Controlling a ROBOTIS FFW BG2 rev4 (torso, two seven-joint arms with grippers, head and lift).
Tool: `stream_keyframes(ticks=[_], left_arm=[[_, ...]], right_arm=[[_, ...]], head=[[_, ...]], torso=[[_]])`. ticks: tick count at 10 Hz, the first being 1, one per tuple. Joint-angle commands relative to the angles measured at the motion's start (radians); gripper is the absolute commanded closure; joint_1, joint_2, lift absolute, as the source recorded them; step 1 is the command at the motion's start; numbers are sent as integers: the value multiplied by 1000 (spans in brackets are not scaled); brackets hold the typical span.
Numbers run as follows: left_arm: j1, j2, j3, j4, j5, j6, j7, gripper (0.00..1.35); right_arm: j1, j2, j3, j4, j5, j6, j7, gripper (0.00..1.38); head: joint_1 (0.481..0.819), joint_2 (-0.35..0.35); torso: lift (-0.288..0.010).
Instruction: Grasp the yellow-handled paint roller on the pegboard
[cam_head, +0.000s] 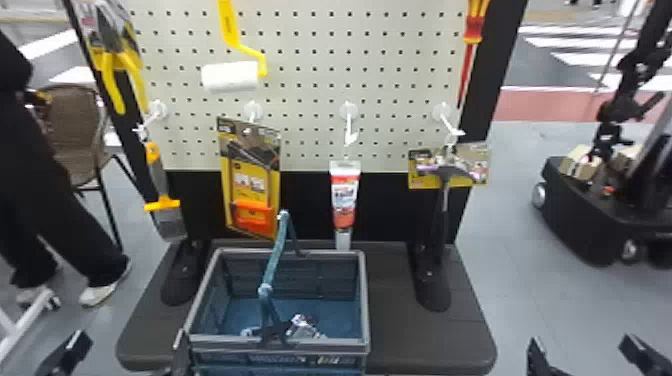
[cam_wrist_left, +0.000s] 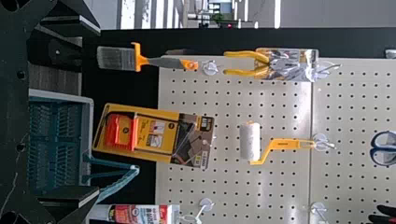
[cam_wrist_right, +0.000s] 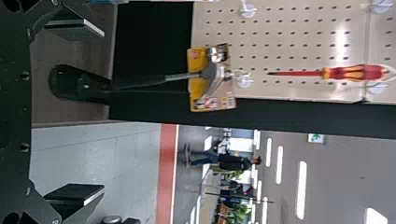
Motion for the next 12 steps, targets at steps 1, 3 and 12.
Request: stream_keyframes(ticks=[1, 3, 12], left_arm=[[0, -1, -4, 7, -3, -6, -1, 111], [0, -4, -3, 7, -3, -5, -1, 111], [-159, 6, 80, -244, 63, 350, -89, 111]], right_arm=[[9, 5, 1, -6, 6, 0, 0, 137], [-1, 6, 1, -33, 9, 0, 0, 137], [11, 6, 1, -29, 4, 3, 0, 137]], head=[[549, 0], [549, 0], [549, 0]], torso=[[-100], [-100], [-100]])
